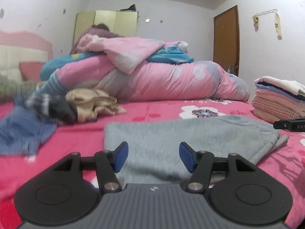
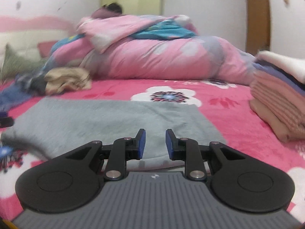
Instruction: Fold clothes
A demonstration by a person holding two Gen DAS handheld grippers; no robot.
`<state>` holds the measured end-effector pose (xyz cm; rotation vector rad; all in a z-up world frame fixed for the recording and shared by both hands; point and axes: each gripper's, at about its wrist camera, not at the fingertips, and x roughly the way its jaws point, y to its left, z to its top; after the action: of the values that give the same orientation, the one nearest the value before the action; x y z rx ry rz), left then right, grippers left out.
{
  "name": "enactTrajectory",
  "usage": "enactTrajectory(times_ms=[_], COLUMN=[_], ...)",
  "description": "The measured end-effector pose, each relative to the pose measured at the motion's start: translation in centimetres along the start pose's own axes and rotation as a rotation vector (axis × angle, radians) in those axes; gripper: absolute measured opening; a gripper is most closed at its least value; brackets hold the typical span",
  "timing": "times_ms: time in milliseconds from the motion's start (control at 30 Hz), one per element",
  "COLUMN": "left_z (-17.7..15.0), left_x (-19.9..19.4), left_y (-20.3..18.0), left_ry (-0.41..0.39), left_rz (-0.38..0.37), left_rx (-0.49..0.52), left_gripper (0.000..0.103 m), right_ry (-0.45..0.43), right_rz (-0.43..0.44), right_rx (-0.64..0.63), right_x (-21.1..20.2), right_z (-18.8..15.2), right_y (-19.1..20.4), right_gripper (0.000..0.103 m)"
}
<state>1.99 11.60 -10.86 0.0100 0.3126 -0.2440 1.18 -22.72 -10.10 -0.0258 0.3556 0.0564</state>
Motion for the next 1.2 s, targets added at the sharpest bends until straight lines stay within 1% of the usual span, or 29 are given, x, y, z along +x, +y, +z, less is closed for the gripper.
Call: enactTrajectory(times_ms=[67,133,167,233,267,300,333,367,400,433,567,667,767,800,867,967,1000,1033,1067,1100,1133,1200], left_z=[0.7,0.9,0.8,0.1,-0.5,-0.8,-0.8,-0.8,-0.8,-0.8,-0.8,-0.8,-0.7,-0.7,-0.8,-1.1,-1.2,-1.3,-1.3,-1.4,-1.4,-1.5], left_x=[0.7,2.1,3.0,5.2,6.0,6.2,6.1,6.1,6.1,6.1,6.0,5.9,6.0,6.0,6.1,5.8,5.8,5.7,5.7,5.7,5.7,5.6], left_y=[-0.9,-1.9,-2.3,-2.7,-2.7,-2.6,-2.6,-2.5,-2.6,-2.7,-2.8,-2.8,-2.7,-2.7,-2.7,-2.7,-2.6,-2.6,-2.5,-2.4,-2.3,-2.2], left_ry=[0.009,0.065,0.108,0.235,0.284,0.282,0.279,0.276,0.276,0.278,0.276,0.275,0.276,0.274,0.270,0.252,0.246,0.242,0.238,0.236,0.233,0.224], left_rz=[-0.006,-0.016,-0.018,-0.002,0.010,0.013,0.014,0.015,0.017,0.020,0.030,0.036,0.034,0.037,0.041,0.038,0.035,0.033,0.030,0.027,0.023,0.017], left_rx=[0.027,0.055,0.064,0.050,0.026,0.003,-0.013,-0.028,-0.039,-0.041,-0.041,-0.042,-0.045,-0.046,-0.049,-0.056,-0.062,-0.066,-0.069,-0.072,-0.074,-0.079], left_gripper=[0.062,0.066,0.069,0.070,0.071,0.072,0.072,0.073,0.073,0.073,0.073,0.074,0.075,0.075,0.075,0.076,0.076,0.076,0.076,0.076,0.077,0.078], right_ry=[-0.014,-0.033,-0.038,-0.033,0.017,0.080,0.142,0.119,0.106,0.105,0.098,0.121,0.075,0.050,0.033,0.118,0.149,0.147,0.150,0.164,0.176,0.182], right_rz=[0.016,0.036,0.042,0.046,0.046,0.047,0.048,0.067,0.079,0.087,0.084,0.107,0.118,0.112,0.078,0.018,0.001,0.022,0.049,0.046,0.034,0.042], right_rx=[-0.002,-0.034,-0.051,-0.071,-0.075,-0.080,-0.084,-0.078,-0.065,-0.052,-0.068,-0.049,-0.064,-0.075,-0.083,-0.110,-0.119,-0.071,-0.006,0.041,0.059,0.093], right_x=[0.4,0.9,1.4,2.5,3.7,5.0,6.3,6.7,6.6,6.5,6.4,6.2,5.8,5.9,7.0,11.0,12.6,13.3,13.4,13.3,13.4,13.3], right_z=[0.2,0.5,0.6,0.6,0.0,-0.7,-1.4,-2.4,-2.5,-2.4,-2.5,-1.5,0.9,1.8,3.0,1.7,0.3,-0.3,0.1,0.5,0.5,0.4], right_y=[-0.3,-0.1,0.1,0.0,-0.4,-0.9,-1.4,-1.9,-2.2,-2.4,-2.2,-2.7,-3.0,-3.1,-3.7,-4.9,-5.5,-6.5,-7.5,-8.2,-8.4,-8.9], right_gripper=[0.022,0.022,0.022,0.022,0.023,0.026,0.028,0.028,0.028,0.028,0.030,0.030,0.031,0.031,0.032,0.035,0.040,0.041,0.043,0.054,0.060,0.059])
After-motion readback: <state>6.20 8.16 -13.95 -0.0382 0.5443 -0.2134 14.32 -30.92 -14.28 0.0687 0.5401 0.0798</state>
